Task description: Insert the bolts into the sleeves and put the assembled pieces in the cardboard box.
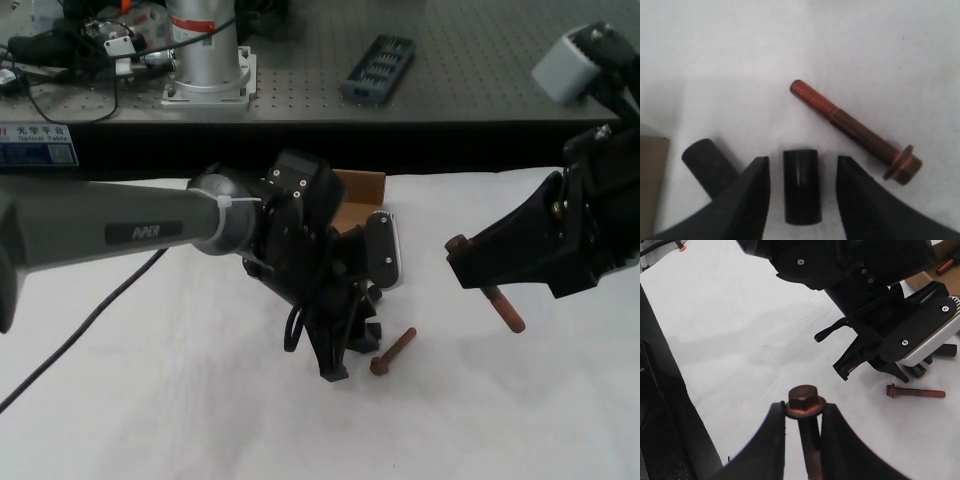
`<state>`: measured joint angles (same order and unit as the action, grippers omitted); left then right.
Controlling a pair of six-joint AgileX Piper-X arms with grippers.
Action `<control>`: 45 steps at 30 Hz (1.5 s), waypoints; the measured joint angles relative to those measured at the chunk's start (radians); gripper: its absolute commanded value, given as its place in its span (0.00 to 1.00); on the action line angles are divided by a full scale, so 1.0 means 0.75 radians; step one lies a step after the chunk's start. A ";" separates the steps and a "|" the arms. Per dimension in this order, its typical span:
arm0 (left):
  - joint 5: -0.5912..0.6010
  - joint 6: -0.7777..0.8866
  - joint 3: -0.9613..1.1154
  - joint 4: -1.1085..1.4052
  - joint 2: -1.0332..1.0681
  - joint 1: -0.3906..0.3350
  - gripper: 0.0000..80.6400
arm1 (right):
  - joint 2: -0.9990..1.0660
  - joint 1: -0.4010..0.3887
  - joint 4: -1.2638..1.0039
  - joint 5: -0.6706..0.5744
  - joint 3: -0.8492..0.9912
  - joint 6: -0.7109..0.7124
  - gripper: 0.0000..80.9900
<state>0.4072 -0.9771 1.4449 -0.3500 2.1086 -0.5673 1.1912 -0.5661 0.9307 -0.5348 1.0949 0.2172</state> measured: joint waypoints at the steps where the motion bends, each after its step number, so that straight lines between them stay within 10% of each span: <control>1: 0.000 -0.001 0.000 0.000 0.000 0.003 0.39 | 0.000 0.000 0.000 0.000 0.000 0.000 0.03; 9: -0.009 -0.001 0.000 0.000 0.000 0.004 0.37 | 0.000 0.000 0.000 0.000 0.000 0.000 0.03; 18: -0.039 -0.001 0.002 -0.035 0.000 0.010 0.01 | 0.000 0.000 0.000 0.000 0.000 0.000 0.03; 37: -0.194 0.095 0.003 -0.388 -0.257 0.022 0.01 | 0.000 0.000 -0.010 0.000 0.000 -0.017 0.03; 45: -0.105 0.401 -0.057 -0.543 -0.507 0.056 0.01 | 0.000 0.000 -0.288 -0.002 0.000 -0.329 0.03</control>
<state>0.3288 -0.6766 1.4024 -0.7574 1.7283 -0.5250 1.1912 -0.5661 0.7148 -0.5362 1.0949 -0.0293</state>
